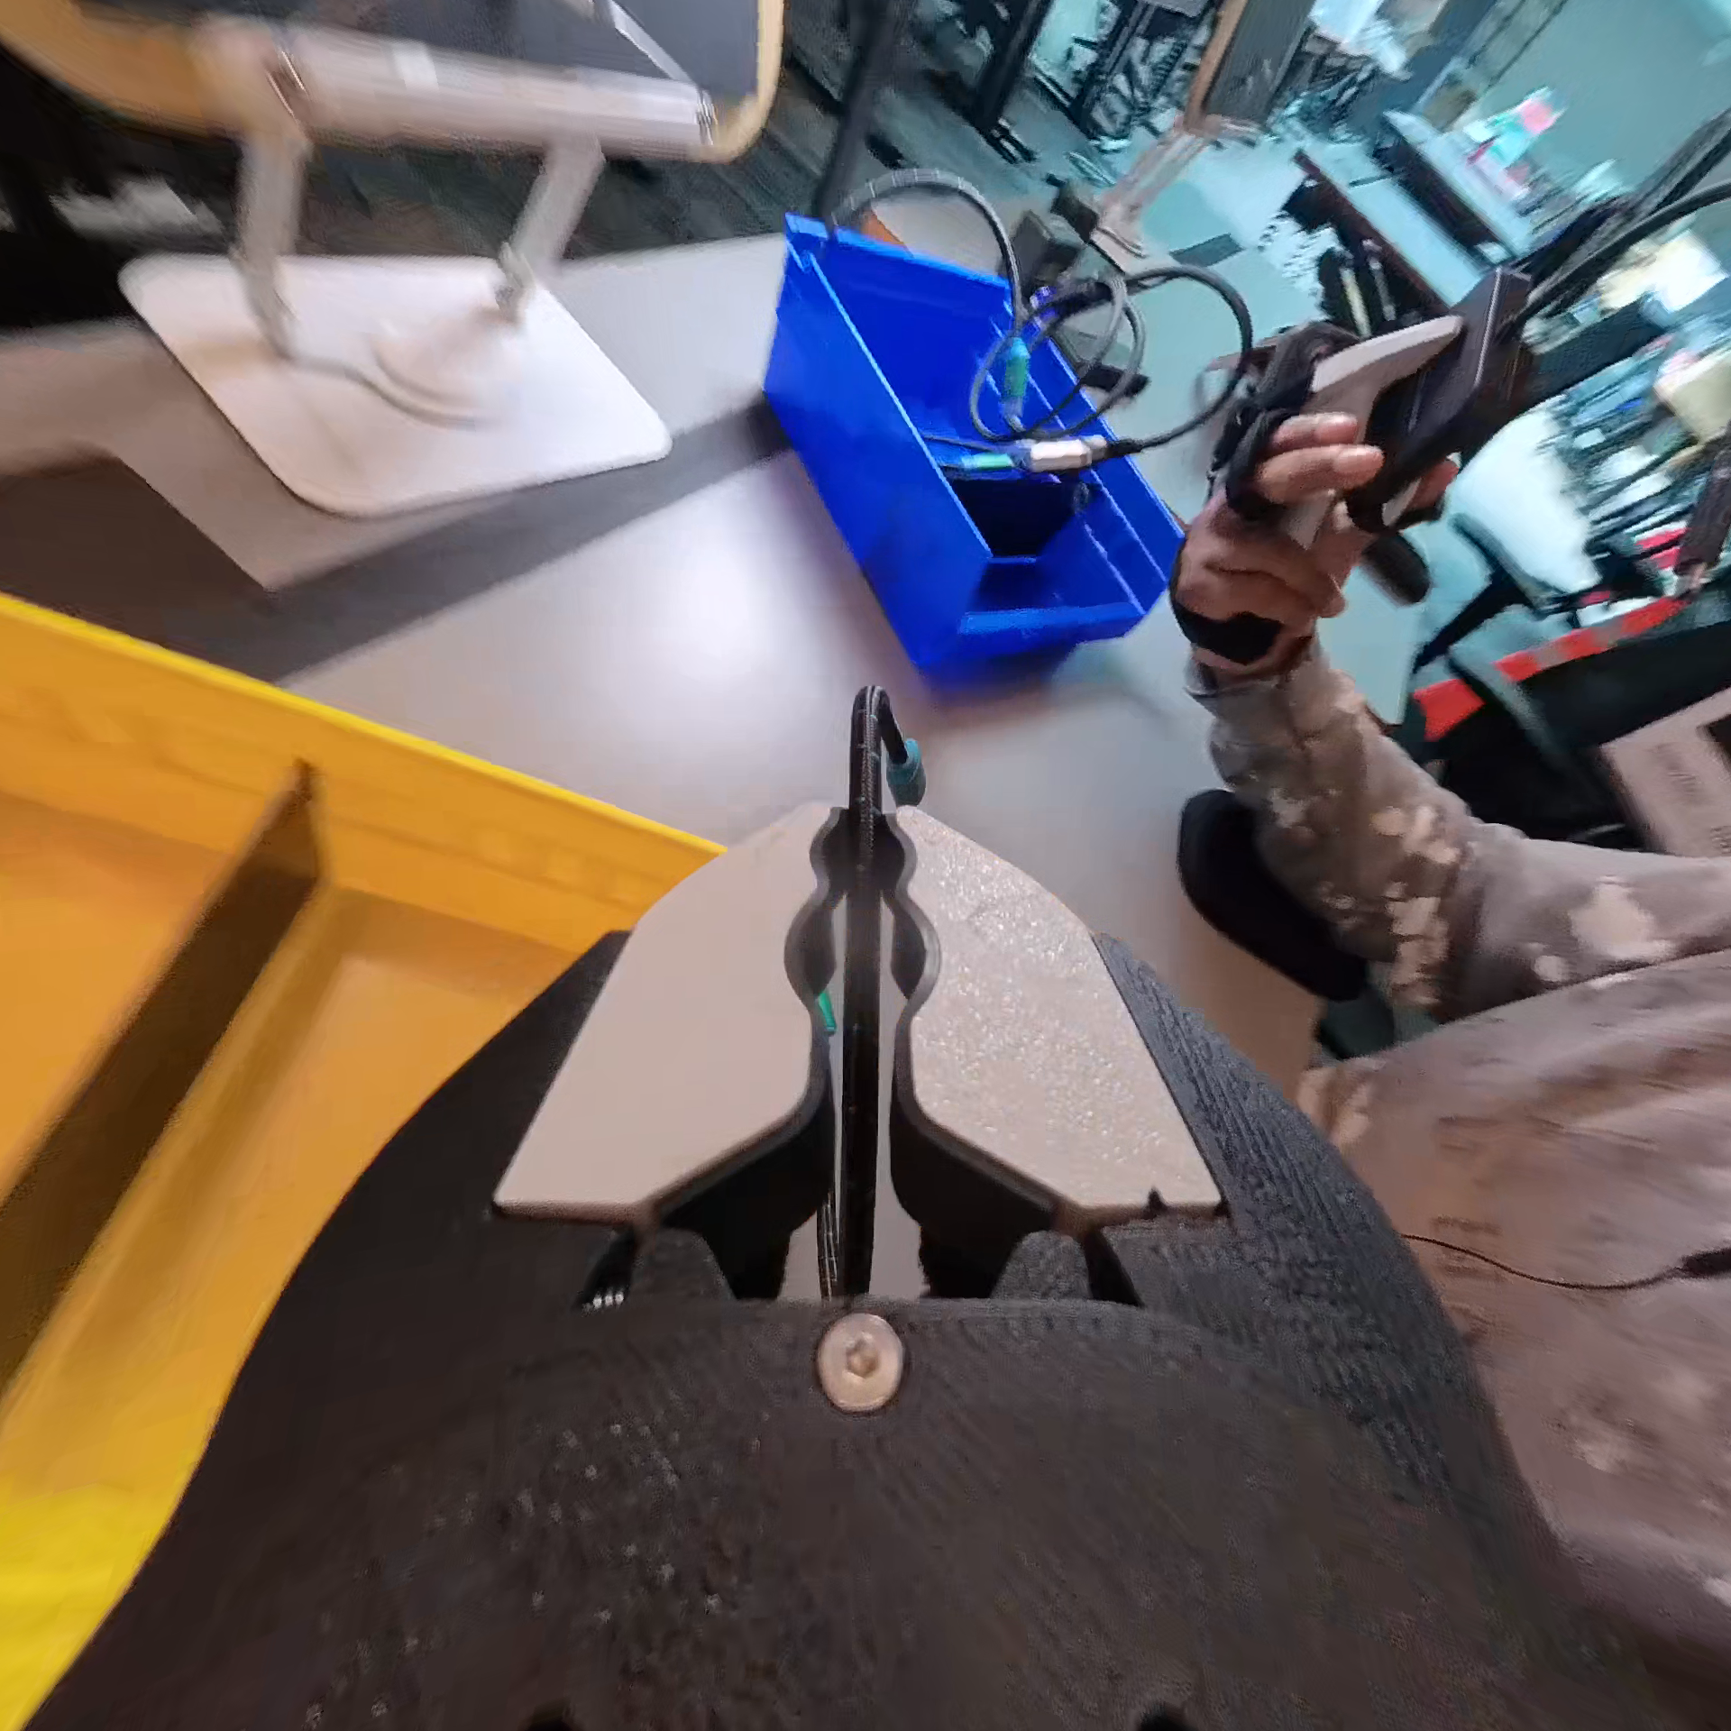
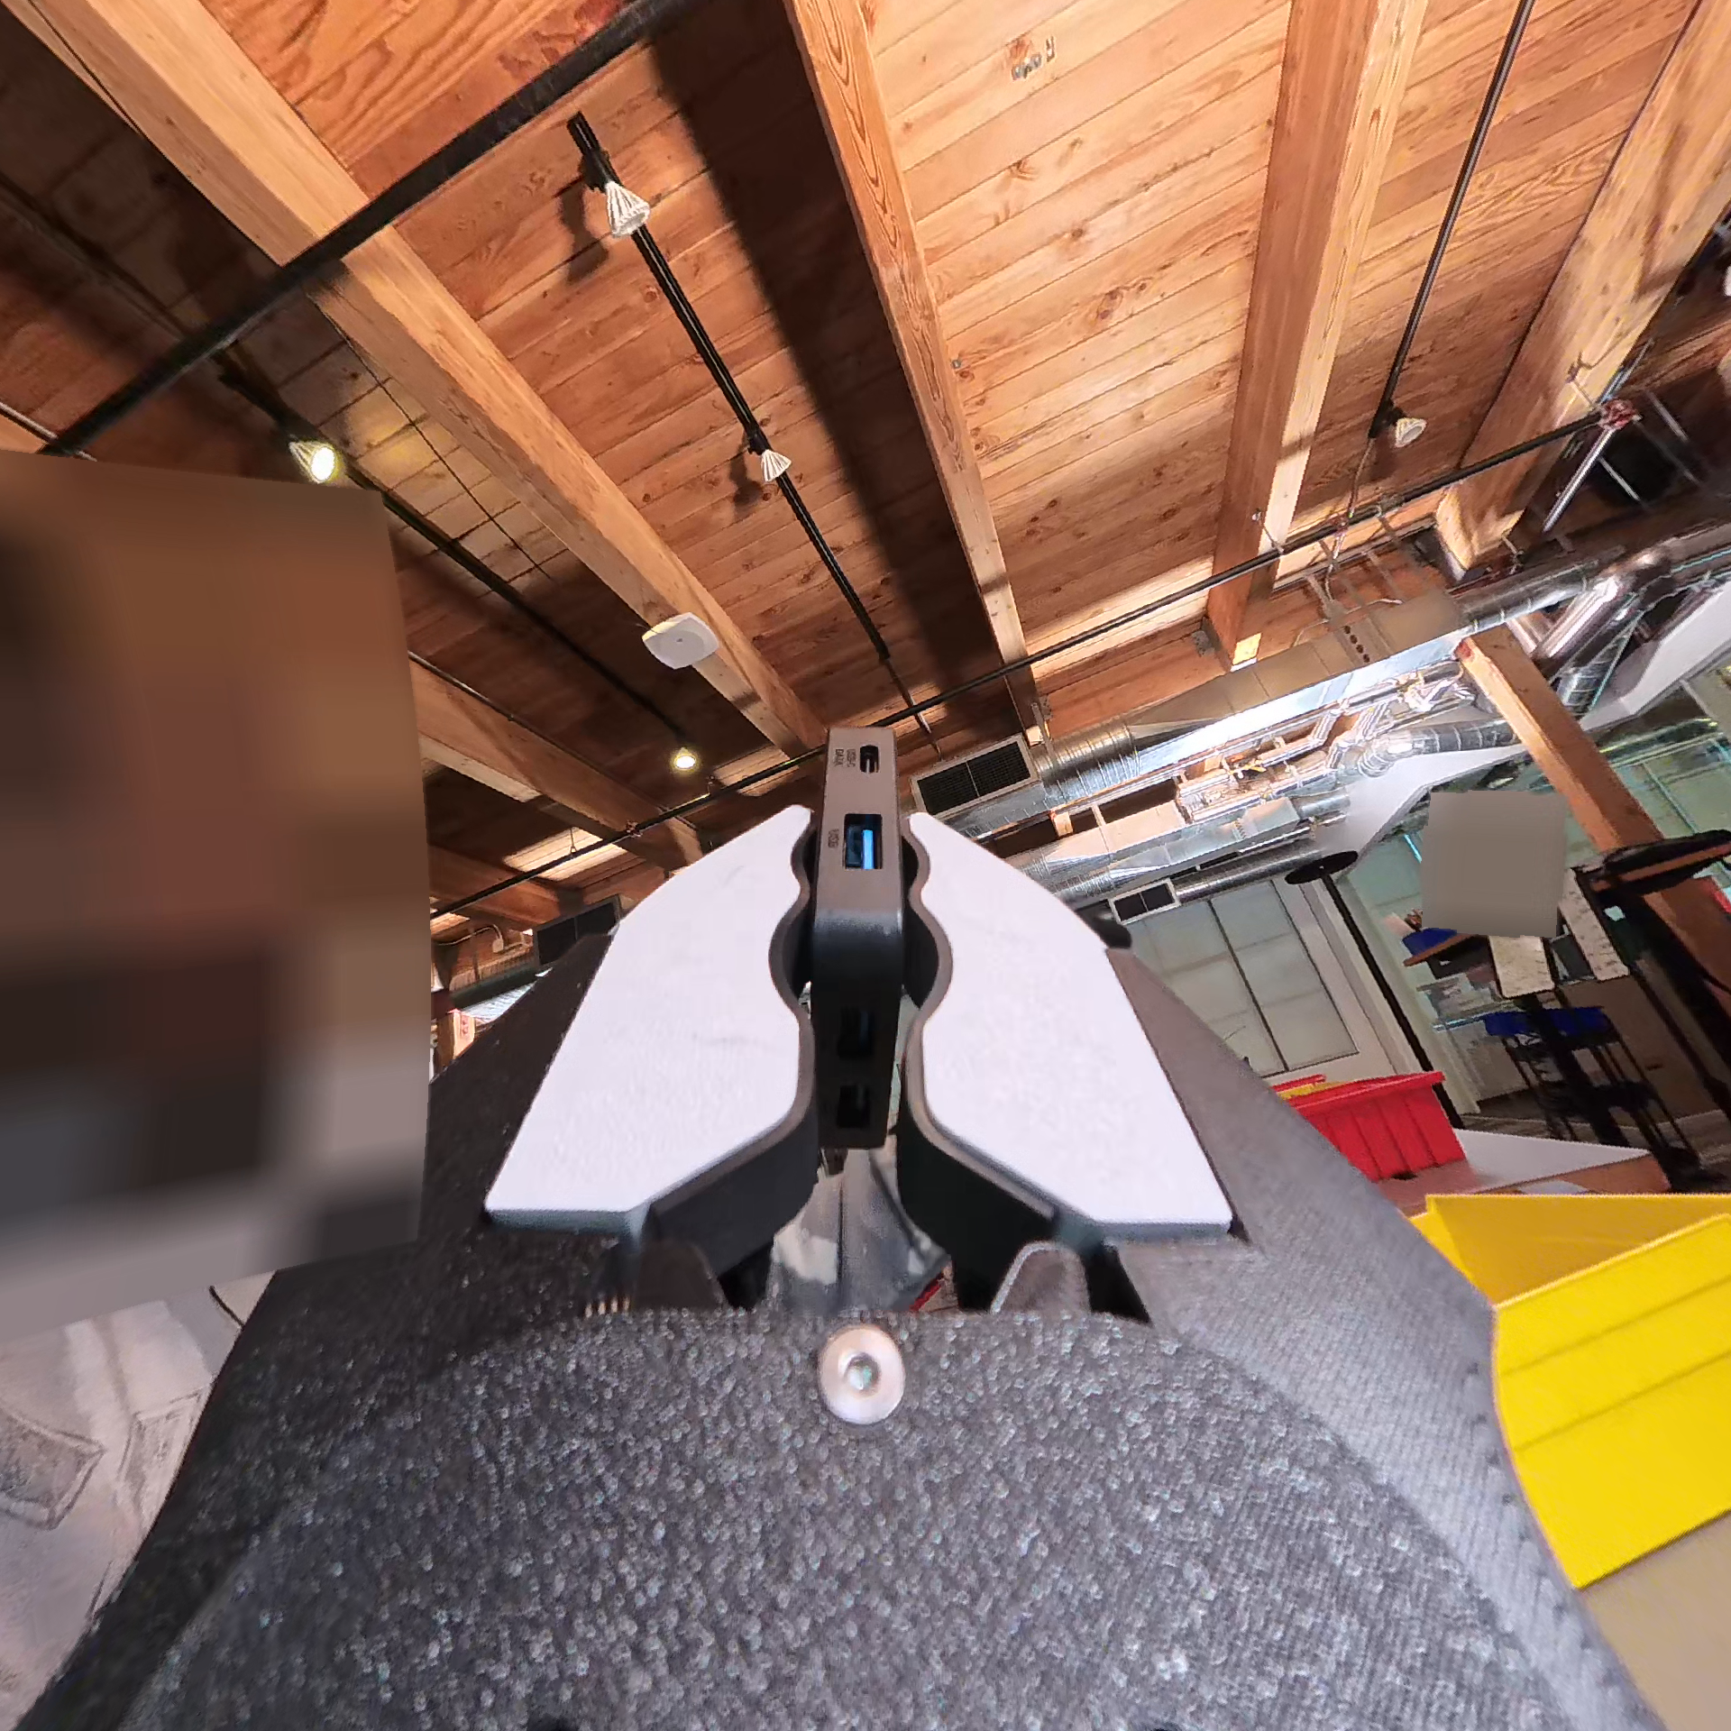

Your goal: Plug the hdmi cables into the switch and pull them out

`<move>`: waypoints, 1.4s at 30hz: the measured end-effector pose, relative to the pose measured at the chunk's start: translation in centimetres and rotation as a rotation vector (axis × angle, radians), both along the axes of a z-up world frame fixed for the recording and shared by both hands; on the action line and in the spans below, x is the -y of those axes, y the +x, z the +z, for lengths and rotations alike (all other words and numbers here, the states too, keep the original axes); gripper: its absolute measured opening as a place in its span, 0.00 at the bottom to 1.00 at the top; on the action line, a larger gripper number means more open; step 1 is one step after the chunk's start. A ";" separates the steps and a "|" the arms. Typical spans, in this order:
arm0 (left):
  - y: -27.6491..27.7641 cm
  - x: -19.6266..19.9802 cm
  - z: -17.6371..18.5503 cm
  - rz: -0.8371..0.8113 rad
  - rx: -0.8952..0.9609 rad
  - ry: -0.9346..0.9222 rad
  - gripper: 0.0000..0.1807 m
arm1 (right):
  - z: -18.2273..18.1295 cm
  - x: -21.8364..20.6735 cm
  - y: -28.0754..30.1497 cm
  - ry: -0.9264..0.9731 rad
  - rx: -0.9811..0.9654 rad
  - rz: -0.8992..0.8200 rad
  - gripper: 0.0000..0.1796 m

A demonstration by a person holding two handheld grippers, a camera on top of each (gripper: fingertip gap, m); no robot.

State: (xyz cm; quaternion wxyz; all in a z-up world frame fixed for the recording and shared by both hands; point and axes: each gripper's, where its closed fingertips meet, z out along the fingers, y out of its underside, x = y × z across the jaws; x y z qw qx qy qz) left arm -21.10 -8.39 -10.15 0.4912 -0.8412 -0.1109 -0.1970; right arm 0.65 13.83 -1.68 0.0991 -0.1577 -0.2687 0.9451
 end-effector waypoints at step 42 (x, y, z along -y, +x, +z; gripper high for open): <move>17.1 -10.8 -2.8 -0.591 -0.234 0.094 0.08 | -12.4 11.8 -4.9 0.962 0.335 -0.027 0.15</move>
